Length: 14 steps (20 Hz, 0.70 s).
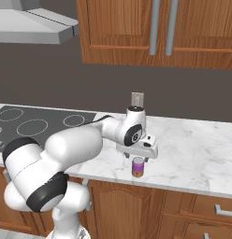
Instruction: Four empty soda cans are scattered around the kitchen. Gather all the cans and cluster them next to the stove for recycling.
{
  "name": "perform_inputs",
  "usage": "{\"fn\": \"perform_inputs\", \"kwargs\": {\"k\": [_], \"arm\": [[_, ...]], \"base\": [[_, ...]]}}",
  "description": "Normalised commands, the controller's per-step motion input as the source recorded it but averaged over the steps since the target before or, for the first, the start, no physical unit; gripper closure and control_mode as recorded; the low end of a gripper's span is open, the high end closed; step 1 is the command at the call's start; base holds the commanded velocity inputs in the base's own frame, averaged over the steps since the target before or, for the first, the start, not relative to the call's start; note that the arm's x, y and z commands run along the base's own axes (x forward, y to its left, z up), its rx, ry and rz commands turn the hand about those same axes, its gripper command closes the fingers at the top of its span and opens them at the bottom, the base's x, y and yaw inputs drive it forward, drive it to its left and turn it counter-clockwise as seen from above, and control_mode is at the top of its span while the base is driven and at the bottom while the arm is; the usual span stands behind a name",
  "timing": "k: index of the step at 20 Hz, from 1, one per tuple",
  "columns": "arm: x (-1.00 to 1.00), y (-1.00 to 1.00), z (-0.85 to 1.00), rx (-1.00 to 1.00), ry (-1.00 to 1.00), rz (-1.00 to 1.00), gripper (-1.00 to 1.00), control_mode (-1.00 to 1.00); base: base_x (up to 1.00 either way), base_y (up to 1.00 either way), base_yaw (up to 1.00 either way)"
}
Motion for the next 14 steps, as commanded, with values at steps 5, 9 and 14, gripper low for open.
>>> {"fn": "perform_inputs", "kwargs": {"k": [5,9,14], "arm": [[-0.03,0.0,-0.11,0.0,0.0,0.0,-1.0,-1.0],[-0.01,0.0,-0.12,0.0,0.0,0.0,-1.0,-1.0],[0.0,0.0,-0.11,0.0,0.0,0.0,-1.0,-1.0]], "base": [[0.0,0.0,0.0],[0.0,0.0,0.0],[0.0,0.0,0.0]]}}
